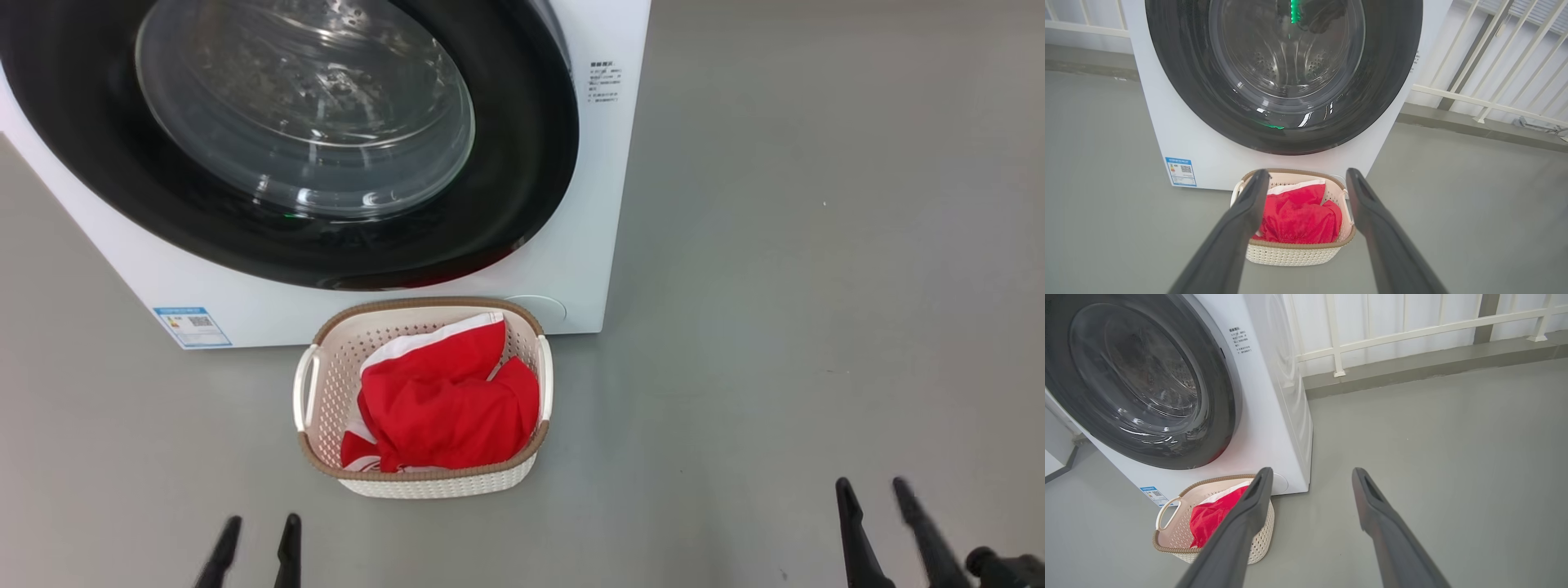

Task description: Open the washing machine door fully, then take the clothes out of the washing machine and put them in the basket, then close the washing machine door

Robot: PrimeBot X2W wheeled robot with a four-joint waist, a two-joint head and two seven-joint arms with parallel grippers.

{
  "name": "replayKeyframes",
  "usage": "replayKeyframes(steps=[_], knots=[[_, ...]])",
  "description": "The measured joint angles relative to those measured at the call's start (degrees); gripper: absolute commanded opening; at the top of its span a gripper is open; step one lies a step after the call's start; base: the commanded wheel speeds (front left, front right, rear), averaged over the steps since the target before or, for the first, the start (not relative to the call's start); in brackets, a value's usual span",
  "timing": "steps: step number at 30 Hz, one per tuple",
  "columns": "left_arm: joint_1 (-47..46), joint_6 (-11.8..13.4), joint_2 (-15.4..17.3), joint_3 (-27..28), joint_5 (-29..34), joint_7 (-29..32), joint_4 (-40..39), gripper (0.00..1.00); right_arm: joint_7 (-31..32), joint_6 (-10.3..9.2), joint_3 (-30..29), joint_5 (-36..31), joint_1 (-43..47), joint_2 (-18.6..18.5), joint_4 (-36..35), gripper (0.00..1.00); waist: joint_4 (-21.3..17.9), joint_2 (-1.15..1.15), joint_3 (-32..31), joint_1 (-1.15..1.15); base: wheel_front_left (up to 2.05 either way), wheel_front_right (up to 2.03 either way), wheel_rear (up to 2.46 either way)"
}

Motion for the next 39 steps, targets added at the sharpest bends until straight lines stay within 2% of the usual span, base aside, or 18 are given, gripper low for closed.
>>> replayKeyframes(steps=[9, 13, 39], knots=[[0.0, 0.1, -1.9, -0.8, 0.0, 0.4, 5.4, 0.0, 0.2, 0.0, 0.3, 0.0, 0.0, 1.2, 5.7, 0.0, 0.0, 0.0, 0.0, 0.0, 0.0, 0.0, 0.0], [0.0, 0.1, -2.0, -0.8, -2.2, 0.9, 5.6, 0.0, 0.7, 0.0, 0.3, 1.4, 0.0, 1.3, 5.9, 0.0, 0.0, 0.0, -0.2, 0.01, 0.0, 0.0, 0.0], [-1.7, 0.1, -2.0, -0.7, -18.2, 4.7, 6.6, 0.0, 4.3, 0.0, 0.7, 18.2, -2.5, 0.5, 6.3, 0.0, 0.3, 0.0, -1.1, 0.01, 0.0, 0.0, 0.0]])
